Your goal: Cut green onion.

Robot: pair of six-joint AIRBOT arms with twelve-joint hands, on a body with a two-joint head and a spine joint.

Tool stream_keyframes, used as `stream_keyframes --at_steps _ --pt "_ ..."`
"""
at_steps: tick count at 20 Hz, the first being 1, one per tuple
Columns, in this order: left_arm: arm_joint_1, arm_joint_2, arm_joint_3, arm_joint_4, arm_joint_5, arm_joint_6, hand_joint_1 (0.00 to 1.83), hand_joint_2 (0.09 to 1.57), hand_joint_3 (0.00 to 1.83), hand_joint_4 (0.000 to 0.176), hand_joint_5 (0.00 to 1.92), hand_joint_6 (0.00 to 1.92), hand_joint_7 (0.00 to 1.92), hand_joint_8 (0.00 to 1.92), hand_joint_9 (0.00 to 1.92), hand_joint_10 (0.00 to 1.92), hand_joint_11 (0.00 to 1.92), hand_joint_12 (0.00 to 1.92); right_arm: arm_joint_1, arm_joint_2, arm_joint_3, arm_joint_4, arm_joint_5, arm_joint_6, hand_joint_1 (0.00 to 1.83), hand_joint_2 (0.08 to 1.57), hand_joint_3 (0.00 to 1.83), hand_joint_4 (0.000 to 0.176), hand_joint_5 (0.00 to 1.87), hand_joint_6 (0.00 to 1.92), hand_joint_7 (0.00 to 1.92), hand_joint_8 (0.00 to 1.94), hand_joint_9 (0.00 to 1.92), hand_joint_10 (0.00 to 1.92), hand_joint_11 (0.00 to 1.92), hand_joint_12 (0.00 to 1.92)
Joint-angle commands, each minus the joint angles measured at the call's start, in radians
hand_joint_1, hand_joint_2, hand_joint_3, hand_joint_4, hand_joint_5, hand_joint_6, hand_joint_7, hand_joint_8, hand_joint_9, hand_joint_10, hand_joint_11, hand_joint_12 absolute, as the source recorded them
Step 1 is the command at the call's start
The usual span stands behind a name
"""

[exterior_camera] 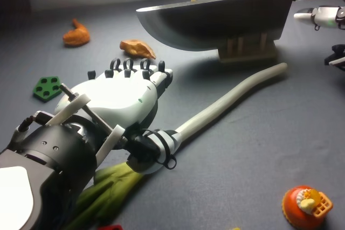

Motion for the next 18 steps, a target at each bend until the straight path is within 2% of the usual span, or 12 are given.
stream_keyframes --at_steps 1,2,7,8,10,12,14,15,16,17,18 --pt "-0.013 -0.003 0.006 0.058 0.027 -0.001 0.55 1.36 0.0 0.001 0.07 0.01 0.03 0.01 0.01 0.0 0.0 0.0 0.013 0.02 -0.005 -0.015 0.123 0.004 0.83 0.83 0.0 0.061 0.0 0.0 0.0 0.0 0.0 0.0 0.0 0.0" --pt "-0.015 -0.003 0.007 0.052 0.024 -0.002 0.48 1.37 0.0 0.001 0.05 0.0 0.03 0.0 0.02 0.0 0.01 0.01 0.019 0.044 -0.04 -0.033 0.123 0.004 0.82 0.84 0.0 0.067 0.0 0.0 0.0 0.0 0.0 0.0 0.0 0.0" --pt "-0.037 0.003 -0.01 0.011 0.033 -0.001 0.48 1.38 0.01 0.003 0.02 0.0 0.0 0.0 0.0 0.0 0.0 0.0 0.051 0.168 -0.218 -0.098 0.125 0.005 0.82 0.82 0.0 0.065 0.0 0.0 0.0 0.0 0.0 0.0 0.0 0.0" --pt "-0.04 0.002 -0.016 0.005 0.042 -0.002 0.45 1.38 0.01 0.0 0.03 0.0 0.0 0.0 0.0 0.0 0.0 0.0 0.06 0.196 -0.258 -0.115 0.123 0.005 0.76 0.79 0.0 0.052 0.0 0.0 0.0 0.0 0.0 0.0 0.0 0.0" --pt "-0.045 0.002 -0.027 0.004 0.042 -0.002 0.42 1.38 0.0 0.0 0.01 0.0 0.0 0.0 0.0 0.0 0.0 0.0 0.082 0.267 -0.357 -0.161 0.098 0.004 0.59 0.79 0.0 0.056 0.0 0.0 0.0 0.0 0.0 0.0 0.0 0.0" --pt "-0.048 0.002 -0.035 0.004 0.042 -0.002 0.44 1.37 0.0 0.0 0.02 0.01 0.01 0.0 0.0 0.0 0.0 0.0 0.099 0.325 -0.442 -0.172 0.075 0.004 0.58 0.78 0.0 0.057 0.0 0.0 0.0 0.0 0.0 0.0 0.0 0.0" --pt "-0.052 0.002 -0.041 0.005 0.04 -0.002 0.55 1.33 0.0 0.0 0.07 0.02 0.06 0.01 0.04 0.01 0.04 0.02 0.104 0.375 -0.525 -0.173 0.068 0.005 0.49 0.78 0.0 0.065 0.0 0.0 0.0 0.0 0.0 0.0 0.0 0.0" --pt "-0.053 0.003 -0.043 0.007 0.035 -0.002 0.56 1.32 0.0 0.0 0.09 0.0 0.08 0.0 0.07 0.01 0.01 0.23 0.098 0.403 -0.578 -0.173 0.068 0.005 0.4 0.82 0.01 0.056 0.0 0.0 0.01 0.0 0.0 0.0 0.0 0.0" --pt "-0.055 0.003 -0.044 0.011 0.031 -0.002 0.49 1.34 0.01 0.0 0.09 0.0 0.11 0.01 0.11 0.01 0.0 0.36 0.089 0.416 -0.605 -0.173 0.071 0.005 0.17 0.96 0.01 0.035 0.07 0.01 0.16 0.03 0.09 0.02 0.0 0.22" --pt "-0.056 0.004 -0.046 0.015 0.03 -0.002 0.46 1.34 0.01 0.0 0.11 0.01 0.17 0.01 0.15 0.02 0.0 0.46 0.072 0.434 -0.642 -0.168 0.075 0.005 0.03 1.03 0.02 0.024 0.16 0.03 0.25 0.03 0.15 0.03 0.0 0.39" --pt "-0.057 0.003 -0.049 0.016 0.03 -0.002 0.45 1.33 0.0 0.0 0.15 0.01 0.22 0.02 0.2 0.03 0.0 0.55 0.05 0.451 -0.679 -0.179 0.087 -0.003 0.01 1.05 0.02 0.0 0.27 0.07 0.35 0.05 0.24 0.07 0.0 0.67"
